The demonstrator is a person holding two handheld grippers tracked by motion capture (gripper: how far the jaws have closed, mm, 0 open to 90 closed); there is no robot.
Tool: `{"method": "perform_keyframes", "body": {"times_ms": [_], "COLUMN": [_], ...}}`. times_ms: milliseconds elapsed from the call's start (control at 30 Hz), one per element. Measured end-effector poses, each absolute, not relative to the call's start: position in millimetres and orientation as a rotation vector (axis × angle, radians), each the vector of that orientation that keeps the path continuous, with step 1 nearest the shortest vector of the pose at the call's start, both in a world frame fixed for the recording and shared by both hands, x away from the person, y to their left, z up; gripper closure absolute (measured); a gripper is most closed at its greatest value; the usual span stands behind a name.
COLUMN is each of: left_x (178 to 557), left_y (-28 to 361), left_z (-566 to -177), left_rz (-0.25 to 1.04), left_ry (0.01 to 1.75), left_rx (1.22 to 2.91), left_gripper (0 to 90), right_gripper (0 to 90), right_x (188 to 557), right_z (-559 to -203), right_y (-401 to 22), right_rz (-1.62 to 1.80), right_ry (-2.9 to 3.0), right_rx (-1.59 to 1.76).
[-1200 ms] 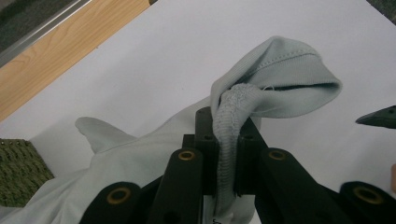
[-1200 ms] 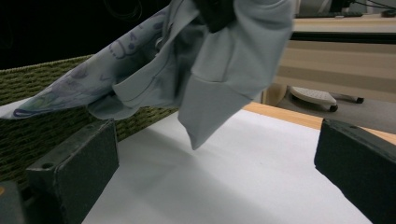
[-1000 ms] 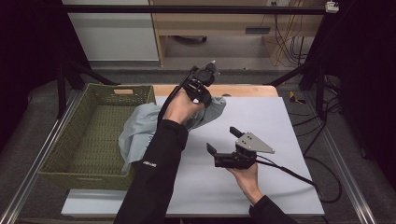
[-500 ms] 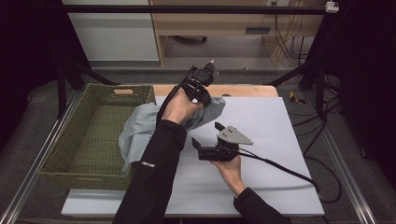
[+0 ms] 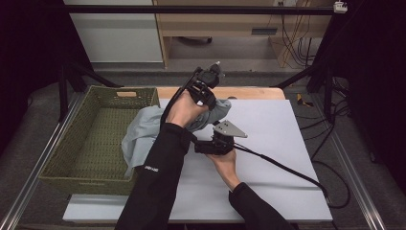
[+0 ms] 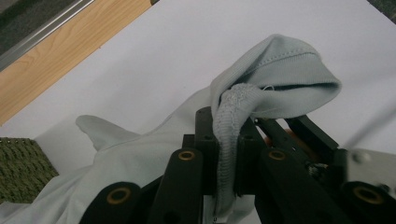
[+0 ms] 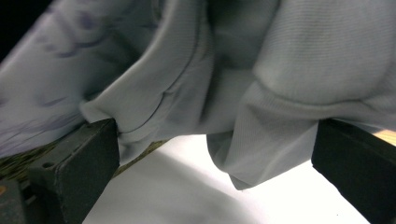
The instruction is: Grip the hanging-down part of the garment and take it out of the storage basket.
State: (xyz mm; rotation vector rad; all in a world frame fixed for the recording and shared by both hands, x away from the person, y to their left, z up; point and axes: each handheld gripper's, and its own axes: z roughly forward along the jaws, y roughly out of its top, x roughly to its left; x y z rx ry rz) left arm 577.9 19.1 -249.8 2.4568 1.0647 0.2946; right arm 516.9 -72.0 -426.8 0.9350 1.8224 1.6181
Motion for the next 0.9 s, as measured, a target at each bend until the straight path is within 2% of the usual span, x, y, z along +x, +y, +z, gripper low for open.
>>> {"method": "perform_keyframes", "body": {"times_ms": [267,333,433,467,500,533,567,600,667,767,900], "left_x": [577.2,577.1,576.5,576.2,575.8,575.3,575.1,574.8,574.7,574.8,573.5], "left_y": [20.2,21.1,23.5,24.0,24.9,25.4,25.8,26.1,27.0,28.5,27.4], "left_z": [-251.2,-251.5,-250.1,-250.0,-249.7,-249.5,-249.2,-249.1,-248.9,-248.1,-247.3], "left_rz": [0.299,0.300,0.303,0.306,0.304,0.306,0.311,0.313,0.307,0.309,0.316], "left_ry": [1.062,1.062,1.068,1.067,1.072,1.075,1.075,1.074,1.072,1.072,1.067], "left_rx": [2.466,2.468,2.456,2.458,2.456,2.450,2.451,2.451,2.449,2.443,2.436], "left_gripper": [82.1,82.1,82.1,82.2,82.2,82.2,82.2,82.2,82.2,82.2,82.1], "right_gripper": [8.8,14.4,28.7,39.6,39.6,45.6,56.7,56.7,71.1,79.4,80.6], "right_x": [531.6,533.8,536.7,535.7,535.7,536.8,538.9,538.9,537.3,536.5,532.5], "right_z": [-423.4,-422.9,-421.7,-418.8,-418.8,-418.5,-417.8,-417.8,-415.8,-413.4,-410.2], "right_y": [-56.9,-56.4,-55.9,-52.2,-52.2,-51.9,-54.3,-54.3,-54.8,-58.0,-61.1], "right_rz": [1.590,1.591,1.609,1.641,1.641,1.649,1.628,1.628,1.622,1.593,1.593], "right_ry": [1.845,1.843,1.823,1.806,1.806,1.788,1.798,1.798,1.801,1.831,1.850], "right_rx": [0.932,0.937,0.926,0.967,0.967,0.964,0.958,0.958,0.968,0.948,0.971]}}
